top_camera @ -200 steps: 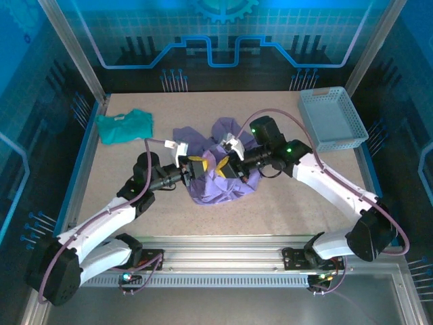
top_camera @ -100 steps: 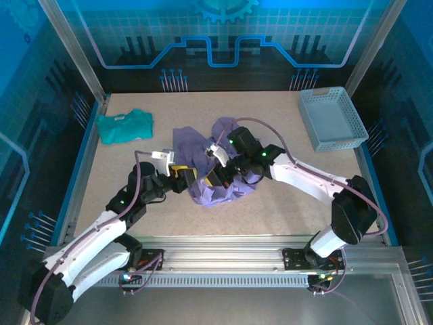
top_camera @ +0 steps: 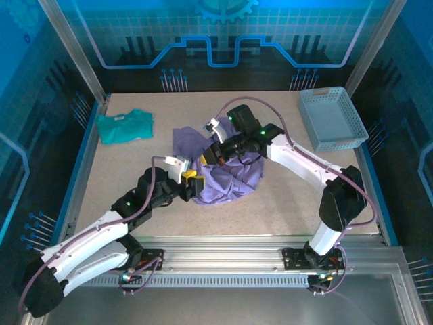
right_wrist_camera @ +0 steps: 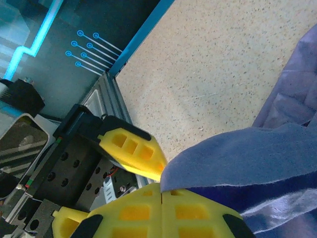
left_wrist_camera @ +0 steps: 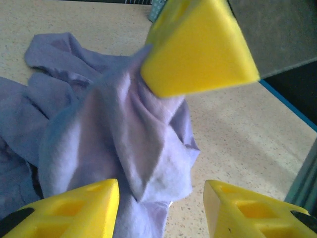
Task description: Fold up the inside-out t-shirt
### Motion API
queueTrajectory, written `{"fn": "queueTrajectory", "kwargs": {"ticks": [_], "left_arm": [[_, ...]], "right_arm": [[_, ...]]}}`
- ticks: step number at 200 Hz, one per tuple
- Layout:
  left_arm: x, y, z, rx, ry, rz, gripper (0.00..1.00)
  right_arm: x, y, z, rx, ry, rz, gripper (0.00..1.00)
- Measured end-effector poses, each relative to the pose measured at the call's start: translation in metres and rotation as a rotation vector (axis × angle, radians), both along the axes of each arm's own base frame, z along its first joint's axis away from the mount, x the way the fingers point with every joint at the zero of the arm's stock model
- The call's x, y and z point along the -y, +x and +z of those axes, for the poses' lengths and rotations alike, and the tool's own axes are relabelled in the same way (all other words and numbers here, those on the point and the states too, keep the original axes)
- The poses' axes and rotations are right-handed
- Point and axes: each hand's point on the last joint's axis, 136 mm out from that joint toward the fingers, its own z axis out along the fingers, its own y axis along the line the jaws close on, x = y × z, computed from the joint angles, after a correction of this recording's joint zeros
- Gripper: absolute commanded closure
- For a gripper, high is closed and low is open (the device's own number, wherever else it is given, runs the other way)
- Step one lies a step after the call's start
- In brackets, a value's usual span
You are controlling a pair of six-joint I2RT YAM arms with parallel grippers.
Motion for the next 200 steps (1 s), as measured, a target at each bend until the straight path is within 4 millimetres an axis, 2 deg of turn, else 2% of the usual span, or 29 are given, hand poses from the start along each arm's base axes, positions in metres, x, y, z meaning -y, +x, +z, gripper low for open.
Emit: {"fn": "queueTrajectory", "kwargs": {"ticks": [58, 83, 103, 118, 152, 176, 200], "left_arm": [[0.011, 0.021, 0.012, 0.041, 0.032, 0.006, 0.63], [0.015, 0.026, 0.011, 0.045, 0.048, 0.0, 0.78], [0.018, 0.03, 0.011, 0.049, 0.049, -0.002, 0.95], [0.018, 0.03, 0.011, 0.055, 0.05, -0.004, 1.0], [0.017, 0.027, 0.016, 0.071, 0.026, -0.007, 1.0], [0.01, 0.016, 0.012, 0.085, -0.011, -0.027, 1.0], [0.005, 0.004, 0.006, 0.084, -0.048, -0.052, 1.0]], "right_arm": [[0.004, -0.003, 0.001, -0.047, -0.004, -0.002, 1.0], [0.005, -0.003, 0.001, -0.056, -0.003, -0.003, 1.0], [0.004, -0.003, 0.002, -0.064, -0.003, -0.008, 1.0], [0.005, -0.002, 0.002, -0.068, -0.001, -0.014, 1.0], [0.014, 0.004, 0.001, -0.079, 0.007, -0.057, 0.77], [0.041, 0.014, -0.007, -0.077, -0.009, -0.151, 0.65], [0.065, 0.03, -0.023, -0.042, -0.068, -0.253, 0.59]]}}
